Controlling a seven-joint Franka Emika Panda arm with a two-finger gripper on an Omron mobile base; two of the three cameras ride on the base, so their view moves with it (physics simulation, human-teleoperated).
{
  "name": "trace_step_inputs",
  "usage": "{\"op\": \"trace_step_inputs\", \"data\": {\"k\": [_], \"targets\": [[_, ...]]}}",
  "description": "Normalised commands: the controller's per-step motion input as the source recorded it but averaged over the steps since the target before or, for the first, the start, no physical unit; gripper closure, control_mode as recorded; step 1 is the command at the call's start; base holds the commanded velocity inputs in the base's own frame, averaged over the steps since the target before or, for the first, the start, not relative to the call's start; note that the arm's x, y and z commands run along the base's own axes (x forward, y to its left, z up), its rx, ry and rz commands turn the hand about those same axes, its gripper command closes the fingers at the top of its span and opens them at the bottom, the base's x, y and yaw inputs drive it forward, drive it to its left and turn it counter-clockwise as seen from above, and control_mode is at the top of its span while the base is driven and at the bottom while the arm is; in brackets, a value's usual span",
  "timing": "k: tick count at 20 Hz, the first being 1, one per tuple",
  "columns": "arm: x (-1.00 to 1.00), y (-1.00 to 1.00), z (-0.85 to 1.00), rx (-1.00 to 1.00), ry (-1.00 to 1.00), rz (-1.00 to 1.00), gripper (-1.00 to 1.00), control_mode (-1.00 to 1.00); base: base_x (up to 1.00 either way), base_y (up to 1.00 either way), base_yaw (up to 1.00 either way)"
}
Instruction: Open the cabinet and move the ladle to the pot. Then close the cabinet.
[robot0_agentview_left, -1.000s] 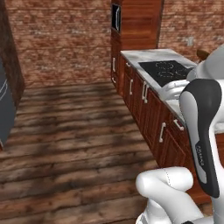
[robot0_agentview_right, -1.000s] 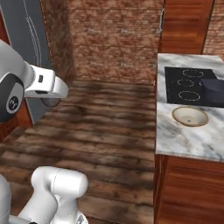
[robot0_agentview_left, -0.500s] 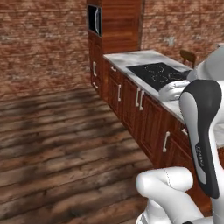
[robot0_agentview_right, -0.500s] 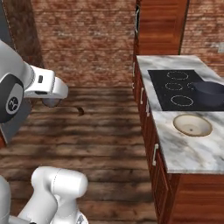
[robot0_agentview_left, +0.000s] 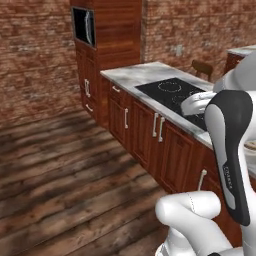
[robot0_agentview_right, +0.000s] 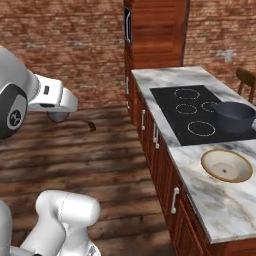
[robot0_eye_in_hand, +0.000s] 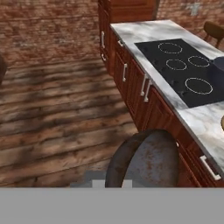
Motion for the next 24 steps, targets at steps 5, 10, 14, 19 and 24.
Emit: {"op": "trace_step_inputs", "data": {"k": [5, 10, 14, 19, 24], "targets": [[0.0, 0.0, 0.0, 0.0, 0.0, 0.0, 1.0, 1.0, 0.62, 0.46, -0.34], [0.0, 0.0, 0.0, 0.0, 0.0, 0.0, 1.0, 1.0, 0.49, 0.41, -0.36], [0.0, 0.0, 0.0, 0.0, 0.0, 0.0, 1.0, 1.0, 0.45, 0.39, -0.37], [0.0, 0.0, 0.0, 0.0, 0.0, 0.0, 1.0, 1.0, 0.43, 0.34, -0.38], [0.0, 0.0, 0.0, 0.0, 0.0, 0.0, 1.0, 1.0, 0.4, 0.4, -0.37]]}}
